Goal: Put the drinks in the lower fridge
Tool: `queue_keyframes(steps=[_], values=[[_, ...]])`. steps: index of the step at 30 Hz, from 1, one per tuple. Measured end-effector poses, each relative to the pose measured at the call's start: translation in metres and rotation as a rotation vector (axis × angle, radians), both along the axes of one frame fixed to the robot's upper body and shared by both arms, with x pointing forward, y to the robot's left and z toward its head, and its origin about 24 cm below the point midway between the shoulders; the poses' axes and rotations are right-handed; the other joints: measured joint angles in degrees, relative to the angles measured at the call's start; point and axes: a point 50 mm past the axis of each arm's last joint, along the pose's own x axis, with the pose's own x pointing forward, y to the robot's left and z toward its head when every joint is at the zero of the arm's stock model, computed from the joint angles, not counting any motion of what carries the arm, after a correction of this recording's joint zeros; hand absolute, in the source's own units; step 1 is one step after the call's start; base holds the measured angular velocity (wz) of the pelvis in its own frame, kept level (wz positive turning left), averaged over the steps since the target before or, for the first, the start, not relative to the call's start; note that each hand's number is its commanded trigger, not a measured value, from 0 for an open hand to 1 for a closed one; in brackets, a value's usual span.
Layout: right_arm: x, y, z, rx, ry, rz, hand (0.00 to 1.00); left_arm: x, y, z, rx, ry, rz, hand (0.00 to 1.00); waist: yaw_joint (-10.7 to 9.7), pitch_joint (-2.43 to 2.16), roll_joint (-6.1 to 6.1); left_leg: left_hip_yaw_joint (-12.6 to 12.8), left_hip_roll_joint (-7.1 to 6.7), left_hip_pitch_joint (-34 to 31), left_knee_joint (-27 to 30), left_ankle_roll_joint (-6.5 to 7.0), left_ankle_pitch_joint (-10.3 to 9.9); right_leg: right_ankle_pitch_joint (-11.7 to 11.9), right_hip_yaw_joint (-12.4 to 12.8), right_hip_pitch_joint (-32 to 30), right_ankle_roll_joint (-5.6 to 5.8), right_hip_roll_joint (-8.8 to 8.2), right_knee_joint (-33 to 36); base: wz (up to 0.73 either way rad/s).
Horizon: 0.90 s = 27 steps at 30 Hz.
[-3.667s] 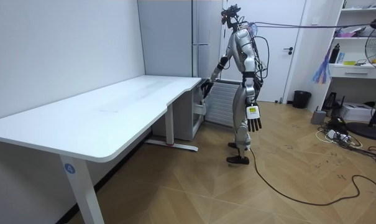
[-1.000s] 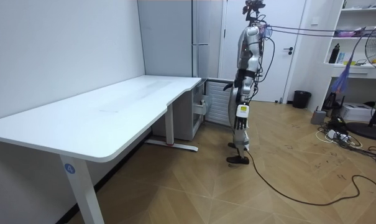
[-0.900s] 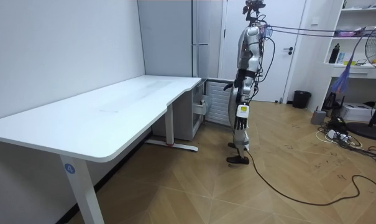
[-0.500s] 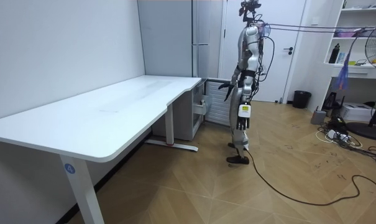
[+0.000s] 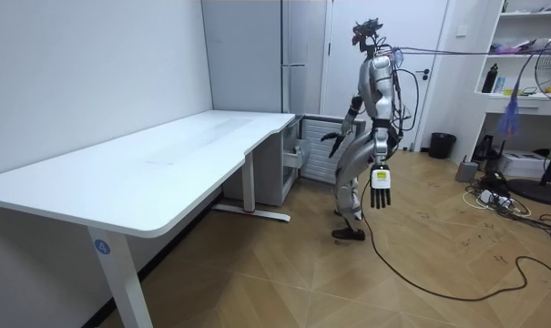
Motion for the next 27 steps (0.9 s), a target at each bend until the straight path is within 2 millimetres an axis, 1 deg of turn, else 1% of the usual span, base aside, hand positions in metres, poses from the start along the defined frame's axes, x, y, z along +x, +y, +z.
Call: queue_keyframes(steps=[1,2,4,5,6,7,8,9,10,11,13,14,16,18,20,21,22,24,25,26,27], values=[[0.003,-0.007,0.005,-0.024,-0.01,-0.004,0.0,0.0,0.002,0.001,0.002,-0.003,0.01,0.0,0.3,0.01,-0.07,0.3,-0.17,-2.7,2.4,0.19,-0.4,-0.7,0.6,-3.0,-0.03,-0.43,2.8,0.0],[0.005,-0.01,0.008,-0.04,-0.014,0.0,0.0,0.0,0.003,0.001,0.003,-0.005,0.016,0.0,0.4,0.03,-0.17,0.4,-0.19,-4.0,3.7,0.21,-0.7,-1.0,1.1,-4.4,-0.08,-0.47,4.2,-0.05],[0.019,-0.019,0.021,-0.093,-0.037,0.029,0.0,0.0,0.005,0.002,0.012,-0.007,0.009,0.0,0.7,0.07,-0.57,1.2,-0.09,-8.8,8.6,0.37,-1.9,-2.3,2.2,-9.9,-0.41,-0.99,9.8,-0.06],[0.021,-0.021,0.024,-0.103,-0.044,0.032,0.0,0.001,0.005,0.002,0.013,-0.008,0.008,0.0,0.8,0.08,-0.58,1.3,-0.12,-9.8,9.7,0.37,-2.2,-2.7,2.5,-10.9,-0.47,-1.19,11.0,0.0],[0.028,-0.026,0.032,-0.13,-0.058,0.044,0.0,0.001,0.006,0.002,0.016,-0.012,0.007,0.0,0.9,0.05,-0.75,1.4,-0.13,-11.6,11.9,0.35,-2.8,-3.3,2.8,-12.8,-0.63,-1.4,13.2,0.05],[0.037,-0.031,0.041,-0.16,-0.075,0.064,0.0,0.002,0.008,0.003,0.026,-0.021,-0.002,0.0,0.9,0.04,-0.97,1.3,-0.05,-13.5,13.9,0.44,-3.2,-3.9,2.9,-14.6,-0.84,-1.54,15.3,0.03],[0.042,-0.033,0.046,-0.173,-0.088,0.07,0.0,0.003,0.009,0.004,0.032,-0.027,-0.002,0.0,0.9,0.06,-1.11,1.3,-0.02,-14.4,14.7,0.6,-3.5,-4.0,2.9,-15.4,-0.98,-1.64,16.1,0.05],[0.052,-0.036,0.056,-0.201,-0.113,0.085,0.0,0.004,0.012,0.005,0.046,-0.033,-0.004,0.0,1.0,0.04,-1.58,1.1,-0.02,-16.1,16.1,0.47,-3.5,-4.3,2.9,-17.1,-1.18,-1.96,17.6,0.06],[0.06,-0.039,0.065,-0.222,-0.143,0.096,0.0,0.006,0.014,0.006,0.054,-0.04,-0.006,0.0,1.2,0.06,-2.32,1.1,-0.1,-17.4,17.2,0.4,-3.6,-4.6,3.0,-18.5,-1.41,-2.34,18.9,0.07],[0.064,-0.04,0.07,-0.231,-0.159,0.098,0.0,0.006,0.015,0.007,0.055,-0.043,-0.005,0.0,1.2,0.08,-2.49,1.0,-0.11,-18.0,17.8,0.36,-3.7,-4.7,2.9,-19.1,-1.48,-2.32,19.4,0.09],[0.078,-0.049,0.091,-0.273,-0.211,0.087,0.0,0.007,0.015,0.007,0.055,-0.048,-0.013,0.0,1.5,0.05,-2.78,0.3,-0.43,-20.7,20.1,0.28,-3.9,-5.1,2.5,-21.0,-1.64,-2.39,21.5,0.12],[0.081,-0.051,0.096,-0.284,-0.224,0.082,0.0,0.007,0.015,0.007,0.055,-0.049,-0.015,0.0,1.6,0.07,-2.84,0.2,-0.56,-21.2,20.6,0.31,-3.9,-5.3,2.5,-21.6,-1.63,-2.5,22.1,0.12],[0.094,-0.058,0.118,-0.324,-0.286,0.074,0.0,0.006,0.015,0.007,0.054,-0.057,-0.019,0.0,1.6,0.06,-2.88,0.2,-0.95,-22.9,21.9,0.56,-4.1,-5.6,2.5,-23.0,-1.52,-3.25,23.5,0.11],[0.101,-0.06,0.13,-0.342,-0.298,0.07,0.0,0.004,0.016,0.007,0.057,-0.057,-0.021,0.0,1.8,0.04,-2.95,0.3,-1.04,-23.0,22.4,0.72,-4.2,-5.7,2.6,-23.1,-1.31,-3.46,23.9,0.05],[0.103,-0.06,0.133,-0.344,-0.284,0.064,0.0,0.001,0.017,0.007,0.058,-0.061,-0.023,0.0,1.8,0.07,-3.0,0.5,-1.02,-23.2,22.4,0.81,-4.2,-5.8,2.8,-23.3,-1.09,-3.73,24.0,0.02],[0.105,-0.06,0.136,-0.35,-0.284,0.065,0.0,-0.002,0.017,0.007,0.057,-0.065,-0.022,0.0,1.8,0.07,-3.18,0.9,-0.88,-23.6,22.4,1.02,-4.3,-5.9,3.2,-23.9,-0.98,-3.82,24.3,0.0],[0.109,-0.059,0.14,-0.356,-0.286,0.072,0.0,-0.006,0.017,0.007,0.057,-0.061,-0.018,0.0,1.4,0.13,-3.51,1.2,-0.94,-24.0,22.4,1.22,-4.4,-6.0,3.9,-24.8,-0.84,-3.99,24.6,-0.04],[0.113,-0.056,0.145,-0.362,-0.277,0.082,0.0,-0.01,0.018,0.007,0.058,-0.06,-0.02,0.0,0.8,0.09,-3.58,1.5,-0.99,-24.4,22.7,1.36,-4.5,-6.0,4.0,-25.3,-0.72,-4.61,24.9,-0.02],[0.115,-0.055,0.147,-0.362,-0.275,0.08,0.0,-0.01,0.019,0.007,0.061,-0.067,-0.022,0.0,0.6,0.11,-3.68,1.5,-0.99,-24.7,22.9,1.47,-4.6,-6.0,4.0,-25.6,-0.7,-4.67,25.0,0.0],[0.115,-0.055,0.148,-0.361,-0.274,0.078,0.0,-0.01,0.019,0.008,0.062,-0.072,-0.024,0.0,0.6,0.11,-3.8,1.6,-1.06,-24.9,22.9,1.47,-4.6,-6.0,4.0,-25.8,-0.69,-4.77,25.1,0.05],[0.116,-0.054,0.15,-0.36,-0.274,0.077,0.0,-0.01,0.019,0.008,0.063,-0.078,-0.025,0.0,0.2,0.12,-3.89,1.7,-1.5,-25.2,23.1,1.47,-4.6,-6.1,4.0,-26.1,-0.66,-5.47,25.5,0.13]])
